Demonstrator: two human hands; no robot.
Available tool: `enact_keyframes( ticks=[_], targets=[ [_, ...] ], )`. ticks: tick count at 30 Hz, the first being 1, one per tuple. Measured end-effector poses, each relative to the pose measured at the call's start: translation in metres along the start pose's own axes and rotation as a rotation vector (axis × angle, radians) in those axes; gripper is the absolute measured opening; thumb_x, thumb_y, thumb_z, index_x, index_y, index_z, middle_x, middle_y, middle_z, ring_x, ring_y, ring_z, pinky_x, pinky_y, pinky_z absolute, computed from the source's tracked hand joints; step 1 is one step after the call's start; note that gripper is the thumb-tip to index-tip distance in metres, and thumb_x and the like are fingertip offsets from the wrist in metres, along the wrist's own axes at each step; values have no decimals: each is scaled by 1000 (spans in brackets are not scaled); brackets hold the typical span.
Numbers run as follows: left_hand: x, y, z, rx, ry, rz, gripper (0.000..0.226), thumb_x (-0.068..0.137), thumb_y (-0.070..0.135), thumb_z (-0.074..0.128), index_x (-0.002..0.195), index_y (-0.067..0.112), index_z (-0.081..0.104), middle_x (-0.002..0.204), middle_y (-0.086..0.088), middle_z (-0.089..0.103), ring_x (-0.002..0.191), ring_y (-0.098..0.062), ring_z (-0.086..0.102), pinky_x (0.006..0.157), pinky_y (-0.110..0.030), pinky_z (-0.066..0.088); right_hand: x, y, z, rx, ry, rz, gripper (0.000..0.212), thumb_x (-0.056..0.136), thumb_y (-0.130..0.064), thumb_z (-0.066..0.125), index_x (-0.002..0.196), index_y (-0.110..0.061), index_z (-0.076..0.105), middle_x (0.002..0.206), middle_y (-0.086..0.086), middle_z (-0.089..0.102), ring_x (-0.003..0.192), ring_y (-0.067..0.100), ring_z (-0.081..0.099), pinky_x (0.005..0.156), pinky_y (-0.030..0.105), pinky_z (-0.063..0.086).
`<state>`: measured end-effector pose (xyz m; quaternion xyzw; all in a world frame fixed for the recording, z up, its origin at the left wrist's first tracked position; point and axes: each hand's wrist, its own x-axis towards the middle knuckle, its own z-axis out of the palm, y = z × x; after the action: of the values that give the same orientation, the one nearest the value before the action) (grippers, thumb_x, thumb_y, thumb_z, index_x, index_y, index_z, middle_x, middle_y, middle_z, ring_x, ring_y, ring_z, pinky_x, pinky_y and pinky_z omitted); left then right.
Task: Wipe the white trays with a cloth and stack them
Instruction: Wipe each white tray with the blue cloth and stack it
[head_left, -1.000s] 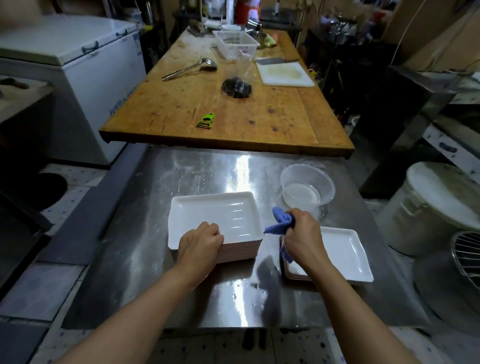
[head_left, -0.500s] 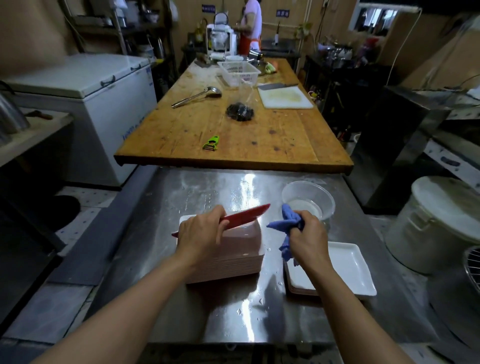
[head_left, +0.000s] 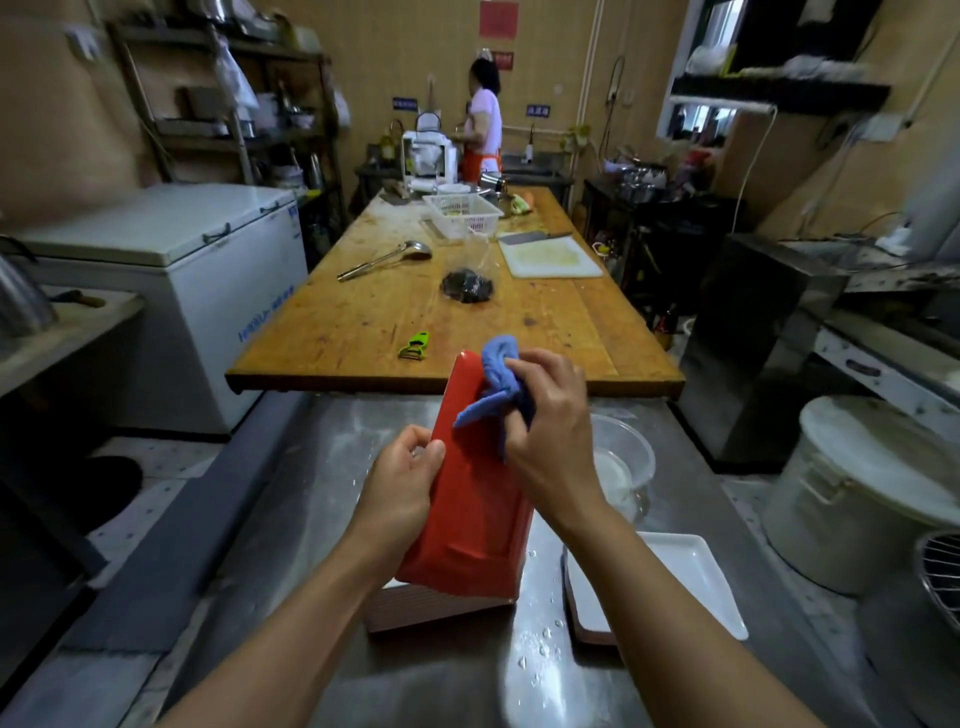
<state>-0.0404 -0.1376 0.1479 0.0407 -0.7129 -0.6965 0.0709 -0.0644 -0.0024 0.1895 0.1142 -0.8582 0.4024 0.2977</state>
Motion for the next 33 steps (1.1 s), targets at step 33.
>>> enact_keyframes(
  ticks=[33],
  targets=[
    [8,13,1,-529,200,-107,25,98,17,46,74,16,51,56,3,62,51,-9,60,51,-30,54,-24,28,10,92,-220,292,47,99,-20,35,146,-20,26,130,6,43,101,9,45,82,23,36]
  ],
)
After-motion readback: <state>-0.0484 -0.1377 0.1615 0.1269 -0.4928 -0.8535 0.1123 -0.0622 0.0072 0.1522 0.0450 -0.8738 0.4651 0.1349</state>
